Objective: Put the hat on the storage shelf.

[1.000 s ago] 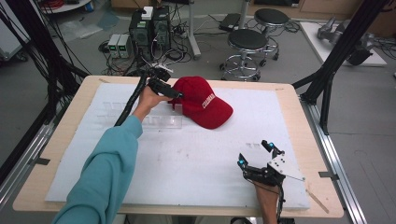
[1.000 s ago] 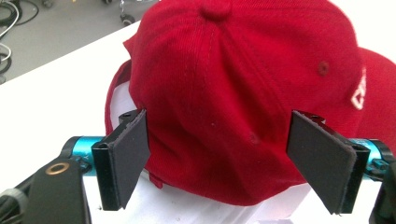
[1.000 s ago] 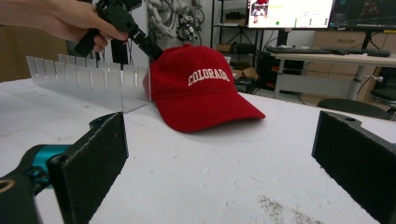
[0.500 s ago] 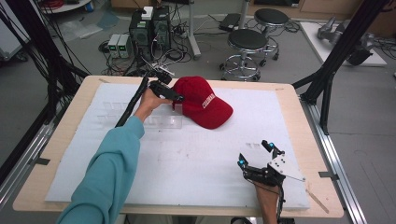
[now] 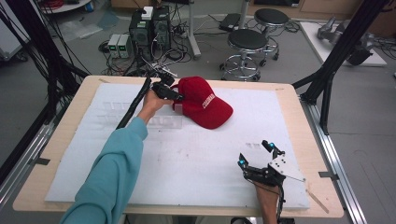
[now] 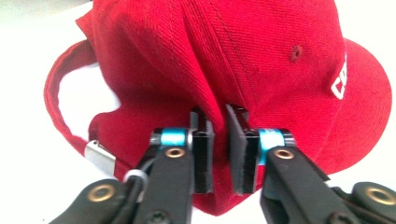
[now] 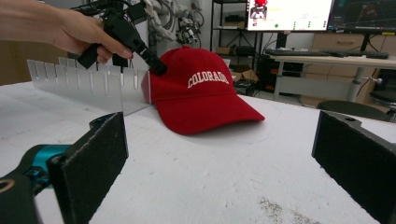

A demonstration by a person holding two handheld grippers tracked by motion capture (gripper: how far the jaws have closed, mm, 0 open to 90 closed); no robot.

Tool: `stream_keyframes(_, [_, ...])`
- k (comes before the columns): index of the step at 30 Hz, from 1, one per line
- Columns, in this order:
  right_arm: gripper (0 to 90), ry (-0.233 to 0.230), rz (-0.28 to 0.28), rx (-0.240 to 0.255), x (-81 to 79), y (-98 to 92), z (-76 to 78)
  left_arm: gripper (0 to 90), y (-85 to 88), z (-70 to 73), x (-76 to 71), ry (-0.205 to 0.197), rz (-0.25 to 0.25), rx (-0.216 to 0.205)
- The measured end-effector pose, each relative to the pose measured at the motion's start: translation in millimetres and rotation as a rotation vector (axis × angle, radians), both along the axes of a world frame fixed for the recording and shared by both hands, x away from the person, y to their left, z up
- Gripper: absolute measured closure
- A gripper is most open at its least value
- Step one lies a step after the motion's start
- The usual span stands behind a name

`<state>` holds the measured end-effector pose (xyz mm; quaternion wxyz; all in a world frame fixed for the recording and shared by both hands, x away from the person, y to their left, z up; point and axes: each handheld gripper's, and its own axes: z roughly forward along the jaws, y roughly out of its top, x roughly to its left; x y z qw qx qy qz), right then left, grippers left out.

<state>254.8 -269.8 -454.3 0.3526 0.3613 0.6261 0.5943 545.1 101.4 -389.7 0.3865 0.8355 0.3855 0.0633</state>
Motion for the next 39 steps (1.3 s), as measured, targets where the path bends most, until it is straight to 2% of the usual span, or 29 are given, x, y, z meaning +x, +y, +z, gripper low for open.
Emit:
stream_keyframes(5, [2.5,-0.003,-0.001,0.000,0.0,-0.2,-0.1,86.5,-1.3,5.0,-3.5,-0.033,0.010,0.004])
stream_keyframes(7, [2.5,-0.006,-0.001,-0.001,-0.1,-0.4,-0.1,86.6,-0.3,9.2,-6.2,-0.072,0.026,-0.020])
stream_keyframes(8, [2.5,-0.006,-0.001,-0.001,-0.1,-0.4,-0.1,86.7,-0.3,9.2,-6.2,-0.072,0.026,-0.020])
stream_keyframes(16, [2.5,-0.009,-0.002,-0.003,0.1,-0.5,-0.1,86.9,2.2,28.1,-17.6,-0.150,0.032,-0.069])
stream_keyframes(26, [2.5,-0.003,-0.001,0.004,-0.2,-0.7,-0.1,87.0,6.3,61.0,-33.4,-0.237,0.055,-0.167])
stream_keyframes(32, [2.5,-0.006,-0.002,0.005,0.1,-1.0,-0.1,87.0,6.7,75.9,-42.4,-0.288,0.035,-0.205])
stream_keyframes(39, [2.5,-0.005,-0.002,0.006,0.1,-1.0,0.0,87.1,17.0,95.9,-52.2,-0.331,0.056,-0.261])
